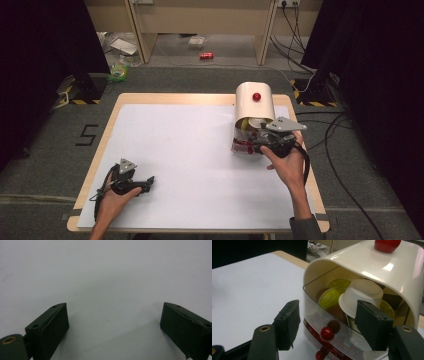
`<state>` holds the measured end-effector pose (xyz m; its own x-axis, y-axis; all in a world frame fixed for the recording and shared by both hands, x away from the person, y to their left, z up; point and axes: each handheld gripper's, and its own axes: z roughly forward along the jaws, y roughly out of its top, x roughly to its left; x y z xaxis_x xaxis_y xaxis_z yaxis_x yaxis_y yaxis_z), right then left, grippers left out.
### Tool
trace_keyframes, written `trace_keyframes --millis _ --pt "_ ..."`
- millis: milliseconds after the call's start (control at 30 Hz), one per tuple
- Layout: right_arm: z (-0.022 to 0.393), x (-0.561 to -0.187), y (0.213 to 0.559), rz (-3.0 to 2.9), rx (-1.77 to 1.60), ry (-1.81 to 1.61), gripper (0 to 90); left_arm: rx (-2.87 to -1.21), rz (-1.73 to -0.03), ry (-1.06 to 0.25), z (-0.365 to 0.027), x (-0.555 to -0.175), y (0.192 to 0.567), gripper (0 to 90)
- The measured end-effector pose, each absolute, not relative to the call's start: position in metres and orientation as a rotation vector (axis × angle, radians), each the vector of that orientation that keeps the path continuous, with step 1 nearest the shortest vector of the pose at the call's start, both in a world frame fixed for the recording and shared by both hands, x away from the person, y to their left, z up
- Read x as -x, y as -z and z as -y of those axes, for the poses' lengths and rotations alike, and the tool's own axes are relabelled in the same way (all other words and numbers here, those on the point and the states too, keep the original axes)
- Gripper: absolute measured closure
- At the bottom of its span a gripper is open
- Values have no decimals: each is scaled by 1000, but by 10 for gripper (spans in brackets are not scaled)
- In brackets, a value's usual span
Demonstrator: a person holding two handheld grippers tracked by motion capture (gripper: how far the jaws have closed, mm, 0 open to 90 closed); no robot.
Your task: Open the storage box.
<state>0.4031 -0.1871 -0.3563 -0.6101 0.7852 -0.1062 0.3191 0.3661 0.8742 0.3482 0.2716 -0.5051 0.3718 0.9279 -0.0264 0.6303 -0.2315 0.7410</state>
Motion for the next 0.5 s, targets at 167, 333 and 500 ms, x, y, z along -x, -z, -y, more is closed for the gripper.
trace_keyframes --millis 167,333,500 --pt "189 -409 361 -2116 -966 -1171 367 -1960 -1343 -565 -272 -348 505 74" --pt "188 -412 366 -2137 -972 -1152 363 -1961 -1343 -565 -272 -348 505 74" --pt "188 -412 367 -2136 -968 -1157 364 -1960 -1343 -566 -272 -348 505 74"
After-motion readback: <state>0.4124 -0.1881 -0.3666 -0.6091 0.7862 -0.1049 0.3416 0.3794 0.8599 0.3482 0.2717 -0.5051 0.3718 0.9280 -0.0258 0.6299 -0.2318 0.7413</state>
